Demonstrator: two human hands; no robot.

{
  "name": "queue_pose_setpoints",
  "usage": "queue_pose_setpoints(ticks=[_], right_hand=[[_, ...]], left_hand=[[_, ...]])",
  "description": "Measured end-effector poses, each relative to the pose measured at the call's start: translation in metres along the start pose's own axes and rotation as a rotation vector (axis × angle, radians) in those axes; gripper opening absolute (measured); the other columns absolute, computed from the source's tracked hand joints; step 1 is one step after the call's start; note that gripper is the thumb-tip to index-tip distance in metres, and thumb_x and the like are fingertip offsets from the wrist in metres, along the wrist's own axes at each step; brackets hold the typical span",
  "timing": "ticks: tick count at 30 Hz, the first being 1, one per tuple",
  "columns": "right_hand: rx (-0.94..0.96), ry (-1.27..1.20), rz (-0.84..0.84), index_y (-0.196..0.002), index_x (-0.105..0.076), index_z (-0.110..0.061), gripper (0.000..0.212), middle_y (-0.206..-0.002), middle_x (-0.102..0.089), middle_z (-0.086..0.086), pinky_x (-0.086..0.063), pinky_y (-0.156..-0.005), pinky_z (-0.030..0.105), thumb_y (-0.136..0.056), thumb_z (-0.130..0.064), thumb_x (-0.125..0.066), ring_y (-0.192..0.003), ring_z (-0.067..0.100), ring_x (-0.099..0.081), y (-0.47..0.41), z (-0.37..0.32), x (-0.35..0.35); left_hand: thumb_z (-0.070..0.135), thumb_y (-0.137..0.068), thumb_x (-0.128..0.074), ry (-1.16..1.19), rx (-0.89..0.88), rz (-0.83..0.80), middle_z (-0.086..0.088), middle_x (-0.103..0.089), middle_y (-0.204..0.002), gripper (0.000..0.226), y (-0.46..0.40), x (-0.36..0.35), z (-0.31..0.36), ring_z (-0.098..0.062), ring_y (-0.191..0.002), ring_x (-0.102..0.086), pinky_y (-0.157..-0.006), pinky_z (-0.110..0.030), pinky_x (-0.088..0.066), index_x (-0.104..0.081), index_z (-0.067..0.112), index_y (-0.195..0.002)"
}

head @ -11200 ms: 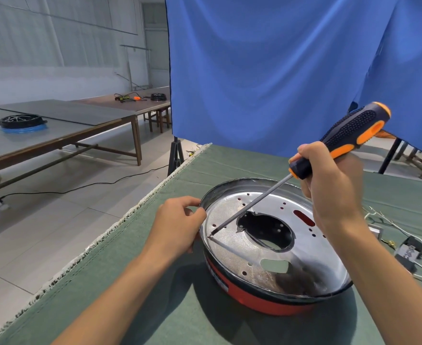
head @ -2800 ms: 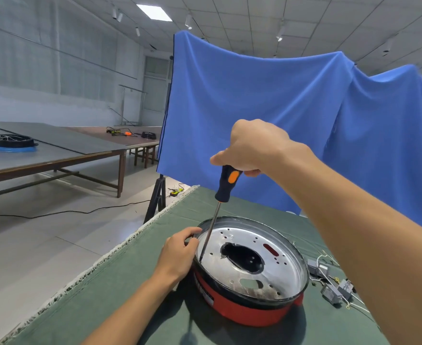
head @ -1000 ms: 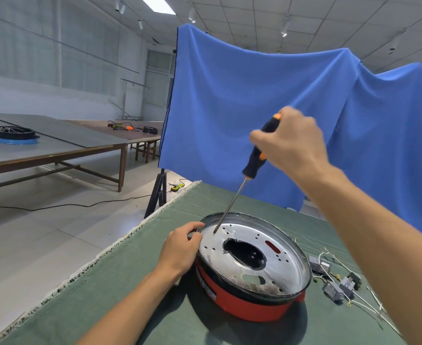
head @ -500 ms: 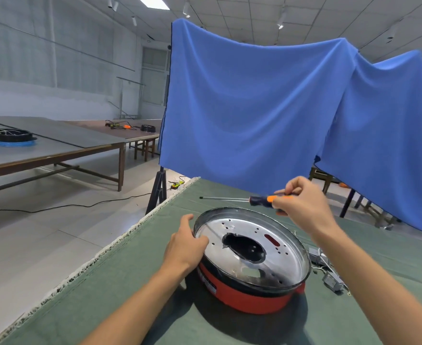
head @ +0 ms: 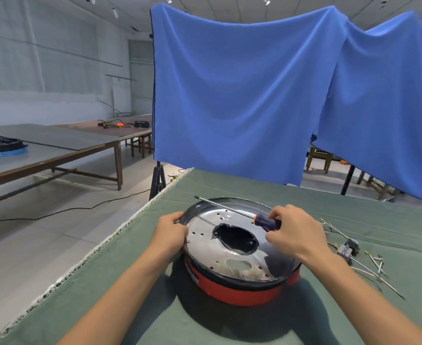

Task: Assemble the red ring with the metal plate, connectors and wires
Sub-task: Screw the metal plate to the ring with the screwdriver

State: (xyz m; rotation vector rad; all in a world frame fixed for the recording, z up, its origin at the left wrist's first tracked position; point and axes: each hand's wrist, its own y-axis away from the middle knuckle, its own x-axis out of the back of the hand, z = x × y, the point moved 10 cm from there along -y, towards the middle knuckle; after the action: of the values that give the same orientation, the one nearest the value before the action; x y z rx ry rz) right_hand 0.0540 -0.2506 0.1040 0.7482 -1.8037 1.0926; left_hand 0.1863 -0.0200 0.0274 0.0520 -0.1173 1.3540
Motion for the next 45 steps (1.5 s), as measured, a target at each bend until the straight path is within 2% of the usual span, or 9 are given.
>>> queue_pose_setpoints(ticks=[3, 11, 15, 19, 22, 26, 29, 34, 45], right_hand=[[-0.054, -0.164, 0.139, -0.072, -0.051, -0.033, 0.016, -0.076, -0.053, -0.011, -0.033, -0.06, 0.029, -0.068, -0.034, -0.066, -0.075, 0.018, -0.052, 0.004, 0.014, 0.015], [-0.417, -0.464, 0.234, -0.07, -0.056, -0.021, 0.02, -0.062, -0.063, -0.002, -0.045, -0.06, 0.032, -0.077, -0.038, -0.061, -0.065, 0.027, -0.062, 0.023, 0.091, 0.02], [-0.474, -0.656, 0.224, -0.069, -0.057, -0.016, 0.017, -0.058, -0.067, -0.004, -0.052, -0.072, 0.039, -0.08, -0.03, -0.058, -0.056, 0.022, -0.066, 0.031, 0.106, -0.001], [-0.503, -0.828, 0.181, -0.073, -0.057, -0.011, 0.019, -0.052, -0.066, 0.0, -0.051, -0.068, 0.043, -0.086, -0.025, -0.058, -0.046, 0.023, -0.062, 0.028, 0.107, -0.029], [-0.53, -0.947, 0.184, -0.072, -0.06, -0.012, 0.027, -0.05, -0.062, 0.004, -0.052, -0.067, 0.046, -0.089, -0.033, -0.062, -0.048, 0.026, -0.059, 0.022, 0.105, -0.045], [-0.504, -0.792, 0.205, -0.056, -0.058, -0.015, 0.042, -0.045, -0.06, -0.005, -0.045, -0.064, 0.039, -0.085, -0.045, -0.063, -0.057, 0.023, -0.058, 0.015, 0.106, -0.049], [-0.485, -0.76, 0.102, -0.059, -0.059, -0.011, 0.027, -0.049, -0.063, -0.001, -0.048, -0.061, 0.038, -0.081, -0.024, -0.066, -0.052, 0.025, -0.056, 0.002, 0.102, -0.061], [-0.579, -0.903, -0.17, -0.059, -0.051, -0.005, 0.021, -0.036, -0.045, 0.003, -0.031, -0.038, 0.02, -0.077, 0.003, -0.06, -0.031, 0.019, -0.039, -0.011, 0.082, -0.108], [-0.681, -0.801, -0.252, -0.049, -0.052, -0.008, 0.036, -0.036, -0.051, 0.002, -0.038, -0.045, 0.025, -0.072, -0.019, -0.078, -0.035, 0.019, -0.046, -0.021, 0.066, -0.123]], left_hand=[[-0.022, -0.07, -0.04, 0.053, 0.045, 0.037, -0.013, -0.059, -0.066, 0.048, 0.003, 0.006, 0.004, -0.019, -0.049, -0.05, -0.048, -0.023, -0.042, -0.07, 0.015, -0.071], [-0.017, -0.075, -0.046, 0.107, 0.036, 0.313, 0.002, -0.054, -0.057, 0.043, 0.004, 0.029, 0.009, -0.023, -0.056, -0.043, -0.053, -0.028, -0.035, -0.06, 0.024, -0.069], [-0.018, -0.073, -0.046, 0.23, 0.185, 0.461, -0.01, -0.056, -0.066, 0.026, -0.001, 0.033, -0.015, -0.033, -0.066, -0.05, -0.054, -0.023, -0.037, -0.065, 0.0, -0.077], [-0.016, -0.071, -0.037, 0.395, 0.291, 0.465, -0.008, -0.032, -0.06, 0.031, 0.0, 0.017, -0.027, -0.023, -0.064, -0.032, -0.061, -0.038, -0.034, -0.037, 0.012, -0.056], [-0.015, -0.072, -0.037, 0.477, 0.308, 0.433, -0.008, -0.036, -0.061, 0.03, -0.002, 0.004, -0.024, -0.021, -0.058, -0.036, -0.057, -0.034, -0.037, -0.038, 0.012, -0.059], [-0.008, -0.076, -0.044, 0.51, 0.322, 0.373, -0.009, -0.047, -0.066, 0.022, -0.007, -0.016, -0.031, -0.026, -0.069, -0.046, -0.064, -0.038, -0.048, -0.044, 0.01, -0.063], [-0.001, -0.081, -0.05, 0.524, 0.308, 0.366, -0.01, -0.059, -0.08, 0.01, -0.01, -0.024, -0.038, -0.024, -0.078, -0.055, -0.074, -0.042, -0.055, -0.056, 0.007, -0.079], [0.009, -0.085, -0.06, 0.54, 0.232, 0.394, -0.01, -0.065, -0.097, 0.025, -0.011, -0.019, -0.041, -0.017, -0.076, -0.06, -0.06, -0.033, -0.056, -0.061, 0.004, -0.109], [0.012, -0.081, -0.067, 0.549, 0.186, 0.434, 0.003, -0.061, -0.092, 0.037, -0.001, -0.012, -0.039, -0.02, -0.085, -0.063, -0.056, -0.028, -0.052, -0.053, 0.019, -0.115]])
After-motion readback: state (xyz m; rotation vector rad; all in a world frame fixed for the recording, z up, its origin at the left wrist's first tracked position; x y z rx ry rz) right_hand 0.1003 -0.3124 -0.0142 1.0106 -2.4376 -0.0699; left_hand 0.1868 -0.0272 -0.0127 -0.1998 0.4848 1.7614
